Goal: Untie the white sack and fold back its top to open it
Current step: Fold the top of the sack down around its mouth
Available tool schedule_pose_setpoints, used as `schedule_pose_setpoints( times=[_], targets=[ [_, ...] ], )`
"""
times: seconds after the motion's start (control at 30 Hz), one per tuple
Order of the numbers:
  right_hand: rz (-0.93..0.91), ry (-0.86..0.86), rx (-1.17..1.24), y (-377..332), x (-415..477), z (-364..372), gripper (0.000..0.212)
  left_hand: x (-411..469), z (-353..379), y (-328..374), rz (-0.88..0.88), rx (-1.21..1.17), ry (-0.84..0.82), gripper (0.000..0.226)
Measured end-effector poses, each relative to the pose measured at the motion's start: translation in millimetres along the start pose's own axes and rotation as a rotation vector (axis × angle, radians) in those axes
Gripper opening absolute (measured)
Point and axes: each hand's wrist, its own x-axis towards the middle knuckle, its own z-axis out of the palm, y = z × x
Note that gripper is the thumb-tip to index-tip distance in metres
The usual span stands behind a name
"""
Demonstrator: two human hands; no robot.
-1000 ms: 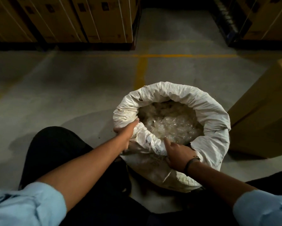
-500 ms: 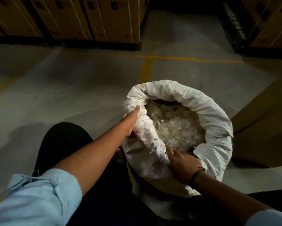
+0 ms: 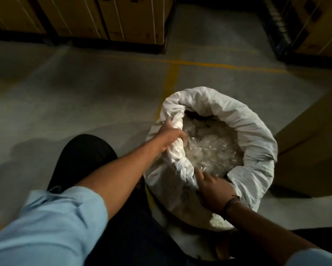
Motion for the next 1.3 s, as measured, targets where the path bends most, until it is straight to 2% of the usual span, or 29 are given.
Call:
schedule_pose_setpoints(
  times=[0.03, 0.1, 0.17, 0.23, 0.27, 0.33, 0.4, 0.43, 0.5, 0.57, 0.63, 0.77, 0.83, 0.93, 1.0, 1.07, 1.13, 1.3],
  targets=[
    [0.0, 0.012, 0.022, 3, 4, -3, 0.075, -4, -10, 2, 0.028, -0.131, -0.032, 0.092],
    [-0.019, -0.009, 0.042, 5, 11, -7, 0.073, -16, -27, -7, 0.036, -0.26, -0.15, 0.086],
    [-0.053, -0.093, 0.052, -1, 15, -7, 0.07, -18, -37, -21, -0.003, -0.088, -0.205, 0.095],
    [-0.113, -0.208, 0.019, -10, 19, -3, 0.066, -8, -42, -31, -0.081, 0.302, -0.215, 0.117],
    [-0.14, -0.247, -0.001, -12, 23, -1, 0.064, -6, -41, -31, -0.144, 0.493, -0.184, 0.127],
    [-0.146, -0.309, -0.004, -15, 33, -1, 0.065, -5, -33, -24, -0.195, 0.724, 0.057, 0.135],
    [-0.141, -0.389, -0.011, -18, 41, -3, 0.072, -5, -21, -7, 0.02, 0.786, 0.356, 0.137],
    [-0.144, -0.436, -0.008, -20, 43, -5, 0.076, 0, -15, 3, 0.127, 0.795, 0.431, 0.139],
    [-0.168, -0.53, -0.005, -22, 48, -14, 0.084, 16, -9, 15, 0.152, 0.776, 0.394, 0.146],
    [-0.201, -0.561, -0.073, -21, 52, -26, 0.1, 35, -9, 13, 0.044, 0.757, 0.288, 0.15],
    [-0.191, -0.462, -0.137, -18, 59, -37, 0.111, 49, -7, 3, -0.005, 0.762, 0.239, 0.15],
    [-0.084, -0.154, -0.084, -9, 86, -62, 0.129, 60, 8, -15, 0.121, 0.848, 0.291, 0.144],
    [-0.01, 0.01, -0.096, 9, 115, -75, 0.12, 66, 10, -21, 0.164, 0.829, 0.345, 0.136],
    [0.071, 0.309, -0.168, 47, 157, -88, 0.102, 71, 3, -20, 0.117, 0.665, 0.308, 0.142],
    [0.031, 0.37, -0.253, 67, 178, -88, 0.1, 72, 0, -21, 0.093, 0.654, 0.317, 0.142],
    [-0.054, 0.429, -0.348, 73, 195, -80, 0.089, 72, -2, -24, 0.114, 0.643, 0.355, 0.143],
    [-0.1, 0.462, -0.405, 71, 208, -72, 0.085, 73, -4, -22, 0.138, 0.55, 0.39, 0.146],
    [-0.025, 0.386, -0.412, 82, 232, -62, 0.097, 71, -7, -8, 0.147, 0.441, 0.348, 0.144]
  ],
)
